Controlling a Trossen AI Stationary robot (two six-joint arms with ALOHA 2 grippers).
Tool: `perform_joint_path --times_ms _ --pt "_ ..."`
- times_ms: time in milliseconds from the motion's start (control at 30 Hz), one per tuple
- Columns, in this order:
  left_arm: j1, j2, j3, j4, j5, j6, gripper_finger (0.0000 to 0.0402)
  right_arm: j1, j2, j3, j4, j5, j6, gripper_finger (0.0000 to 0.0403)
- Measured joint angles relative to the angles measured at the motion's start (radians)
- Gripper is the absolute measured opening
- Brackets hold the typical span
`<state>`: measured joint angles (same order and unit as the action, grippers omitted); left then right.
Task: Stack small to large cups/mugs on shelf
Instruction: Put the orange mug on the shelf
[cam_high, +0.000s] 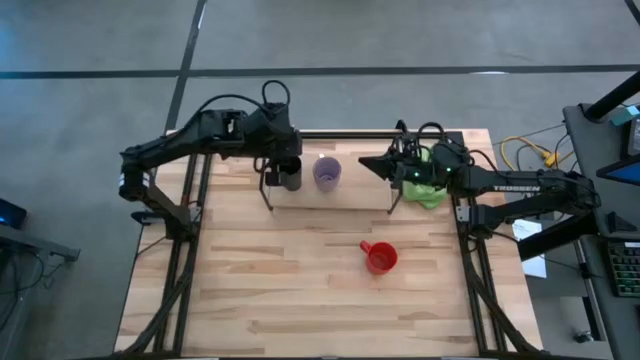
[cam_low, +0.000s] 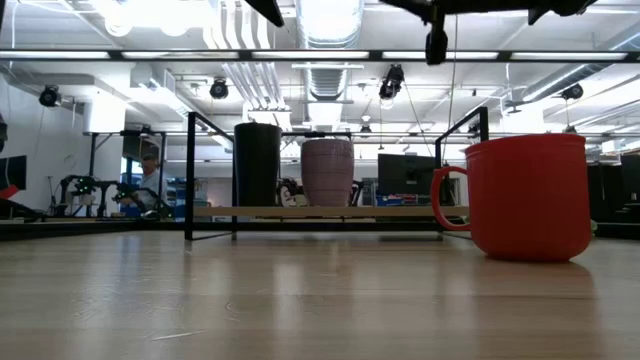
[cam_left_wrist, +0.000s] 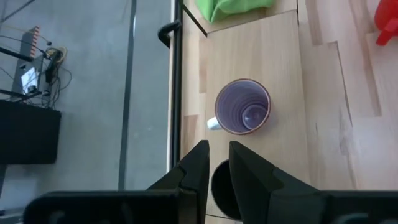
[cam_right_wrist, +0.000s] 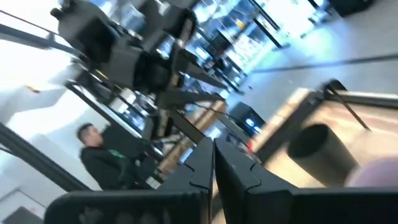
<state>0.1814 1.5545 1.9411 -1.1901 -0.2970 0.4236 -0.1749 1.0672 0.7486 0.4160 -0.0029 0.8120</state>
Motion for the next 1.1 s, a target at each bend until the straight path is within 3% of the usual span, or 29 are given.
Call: perform_joint_path --times_ms 600,933,1100 --pt "0.000 -0.039 -0.002 0.001 -0.026 0.000 0.0048 0.000 0.001 0.000 0.030 -0.006 0.006 0.0009" --pt "0.000 -0.039 -0.006 0.000 -0.026 0.001 0.0048 -0.002 0.000 0.000 0.034 -0.023 0.258 0.0009" --pt "0.000 -0.039 -0.015 0.000 -0.026 0.001 0.0048 -0.002 0.000 0.000 0.028 -0.023 0.255 0.0009"
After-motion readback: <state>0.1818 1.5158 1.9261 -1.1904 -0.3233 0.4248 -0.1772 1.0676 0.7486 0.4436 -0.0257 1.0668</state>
